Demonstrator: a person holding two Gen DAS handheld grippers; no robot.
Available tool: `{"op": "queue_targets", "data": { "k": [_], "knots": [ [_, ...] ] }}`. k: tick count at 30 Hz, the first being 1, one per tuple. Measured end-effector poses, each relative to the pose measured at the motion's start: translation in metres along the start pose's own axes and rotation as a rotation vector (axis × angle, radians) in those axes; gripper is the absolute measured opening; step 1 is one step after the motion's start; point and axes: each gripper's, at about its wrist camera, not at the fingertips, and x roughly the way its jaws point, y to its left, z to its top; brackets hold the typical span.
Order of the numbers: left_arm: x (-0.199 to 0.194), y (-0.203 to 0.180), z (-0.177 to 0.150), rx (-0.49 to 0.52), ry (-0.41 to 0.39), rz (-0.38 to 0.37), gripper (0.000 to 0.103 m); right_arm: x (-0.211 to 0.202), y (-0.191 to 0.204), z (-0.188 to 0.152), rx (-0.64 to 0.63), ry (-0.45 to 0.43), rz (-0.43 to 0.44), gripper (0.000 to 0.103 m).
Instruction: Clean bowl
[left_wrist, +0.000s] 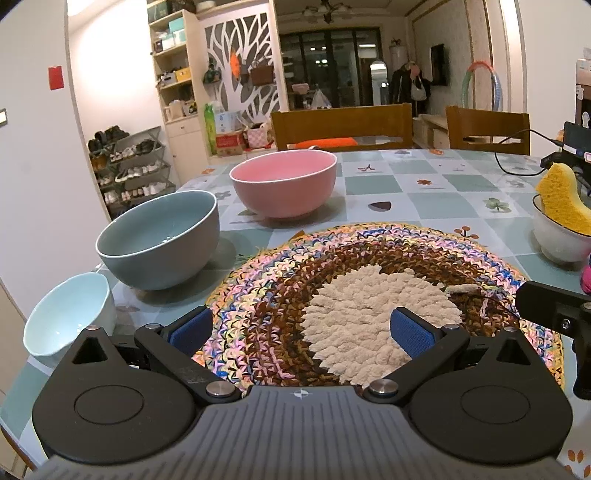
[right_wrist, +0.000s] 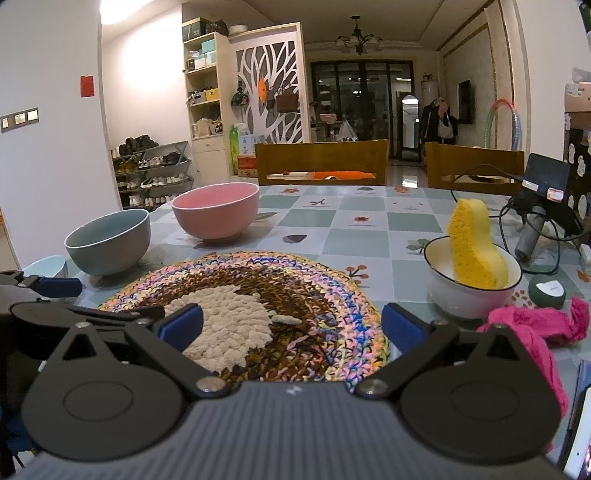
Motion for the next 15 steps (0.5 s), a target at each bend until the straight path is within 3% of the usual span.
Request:
{"op": "queue_targets", "data": {
  "k": [15],
  "knots": [
    [-0.0016, 0.0073, -0.0038, -0.013, -0.004, -0.01, 0.103, 0.0022, -0.0065, -0.0004, 0.014, -0.001, -0.036, 0.103]
  ]
}}
